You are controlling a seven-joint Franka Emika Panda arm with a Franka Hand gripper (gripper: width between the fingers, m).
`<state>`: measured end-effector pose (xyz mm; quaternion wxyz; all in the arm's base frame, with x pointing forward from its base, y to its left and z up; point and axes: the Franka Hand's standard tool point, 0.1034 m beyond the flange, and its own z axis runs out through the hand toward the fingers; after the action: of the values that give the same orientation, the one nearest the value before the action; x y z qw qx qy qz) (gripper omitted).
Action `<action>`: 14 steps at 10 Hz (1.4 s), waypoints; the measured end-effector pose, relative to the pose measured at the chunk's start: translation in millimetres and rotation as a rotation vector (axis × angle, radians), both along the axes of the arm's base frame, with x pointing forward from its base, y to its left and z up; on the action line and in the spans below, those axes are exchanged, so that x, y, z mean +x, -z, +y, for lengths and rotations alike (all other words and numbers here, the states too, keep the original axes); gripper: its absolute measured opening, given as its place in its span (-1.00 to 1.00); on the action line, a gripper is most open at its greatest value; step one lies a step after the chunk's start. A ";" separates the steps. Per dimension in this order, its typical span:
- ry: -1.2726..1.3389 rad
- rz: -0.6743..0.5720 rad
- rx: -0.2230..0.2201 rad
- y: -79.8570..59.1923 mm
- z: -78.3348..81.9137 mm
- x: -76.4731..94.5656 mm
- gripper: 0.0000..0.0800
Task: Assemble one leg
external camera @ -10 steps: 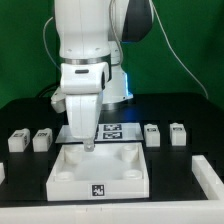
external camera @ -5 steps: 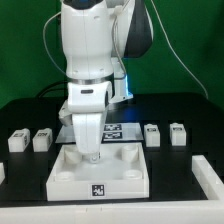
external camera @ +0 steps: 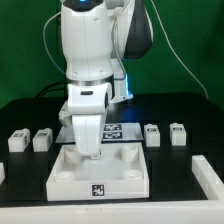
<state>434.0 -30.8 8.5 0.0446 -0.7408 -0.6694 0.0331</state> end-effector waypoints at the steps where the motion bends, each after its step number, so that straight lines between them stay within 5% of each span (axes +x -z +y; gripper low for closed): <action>1: 0.000 0.000 0.000 0.1 0.0 0.0 -0.72; 10: 0.000 -0.018 -0.001 -1.7 -0.3 4.2 -0.83; 14: 0.012 -0.049 0.012 -2.3 29.9 36.7 -0.83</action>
Offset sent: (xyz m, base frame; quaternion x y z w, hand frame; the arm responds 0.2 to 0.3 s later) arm 0.0000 0.0000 0.0000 0.0000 0.0000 0.0000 1.0000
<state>470.7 -1.0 10.8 0.0329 -0.7452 -0.6659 0.0106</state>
